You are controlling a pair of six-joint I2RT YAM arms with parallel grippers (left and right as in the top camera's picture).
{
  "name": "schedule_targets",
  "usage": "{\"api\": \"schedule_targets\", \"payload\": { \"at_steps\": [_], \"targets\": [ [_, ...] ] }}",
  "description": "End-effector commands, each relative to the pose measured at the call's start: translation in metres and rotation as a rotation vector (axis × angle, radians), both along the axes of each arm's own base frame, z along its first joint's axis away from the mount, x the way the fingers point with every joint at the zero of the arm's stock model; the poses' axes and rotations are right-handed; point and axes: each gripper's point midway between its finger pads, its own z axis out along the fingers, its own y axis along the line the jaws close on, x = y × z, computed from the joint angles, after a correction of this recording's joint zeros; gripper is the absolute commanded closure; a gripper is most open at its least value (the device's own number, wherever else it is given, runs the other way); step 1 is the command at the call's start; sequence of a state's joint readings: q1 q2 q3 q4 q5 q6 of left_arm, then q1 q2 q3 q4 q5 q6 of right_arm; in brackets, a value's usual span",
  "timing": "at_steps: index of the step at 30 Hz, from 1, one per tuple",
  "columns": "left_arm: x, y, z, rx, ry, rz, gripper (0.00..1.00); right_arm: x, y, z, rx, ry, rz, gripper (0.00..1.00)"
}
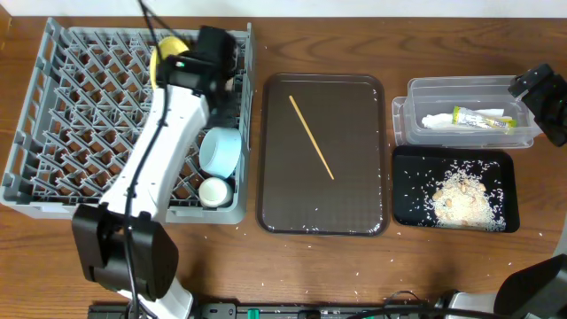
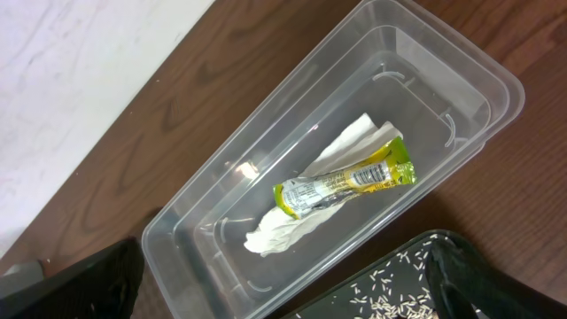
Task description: Sort waste into correct bins and load items into the dishwasher
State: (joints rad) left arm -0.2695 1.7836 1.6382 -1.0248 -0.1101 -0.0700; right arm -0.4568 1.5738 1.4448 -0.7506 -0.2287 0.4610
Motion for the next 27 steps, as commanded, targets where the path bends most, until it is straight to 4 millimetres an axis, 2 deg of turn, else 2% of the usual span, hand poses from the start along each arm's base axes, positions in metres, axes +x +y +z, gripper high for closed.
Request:
{"api": "schedule_targets", "payload": {
  "at_steps": [1, 2, 4, 8, 14, 17, 22, 27],
  "targets": [
    [-0.003, -0.077, 0.017, -0.239, -0.036, -0.143, 0.59, 0.001, -0.001, 0.002, 0.002, -0.005, -0.004, 0.01],
    [0.000, -0.100, 0.014, -0.279, -0.054, -0.129, 0.59, 0.001, -0.001, 0.002, 0.002, -0.005, -0.005, 0.01],
    [0.004, -0.118, 0.006, -0.300, -0.065, -0.062, 0.59, 0.001, -0.001, 0.002, 0.002, -0.005, -0.004, 0.01],
    [0.011, -0.140, -0.027, -0.288, -0.070, 0.151, 0.59, 0.001, -0.001, 0.002, 0.002, -0.005, -0.004, 0.01],
    [0.013, -0.180, -0.080, -0.295, -0.032, 0.181, 0.60, 0.001, -0.001, 0.002, 0.002, -0.005, -0.004, 0.01],
    [0.011, -0.183, -0.104, -0.300, 0.004, 0.270, 0.60, 0.001, -0.001, 0.002, 0.002, -0.005, -0.004, 0.01],
    [0.009, -0.183, -0.131, -0.282, 0.042, 0.322, 0.60, 0.001, 0.000, 0.002, 0.002, -0.005, -0.004, 0.01],
    [0.007, -0.189, -0.146, -0.270, 0.055, 0.311, 0.64, 0.001, 0.000, 0.002, 0.002, -0.005, -0.004, 0.01]
  ]
}}
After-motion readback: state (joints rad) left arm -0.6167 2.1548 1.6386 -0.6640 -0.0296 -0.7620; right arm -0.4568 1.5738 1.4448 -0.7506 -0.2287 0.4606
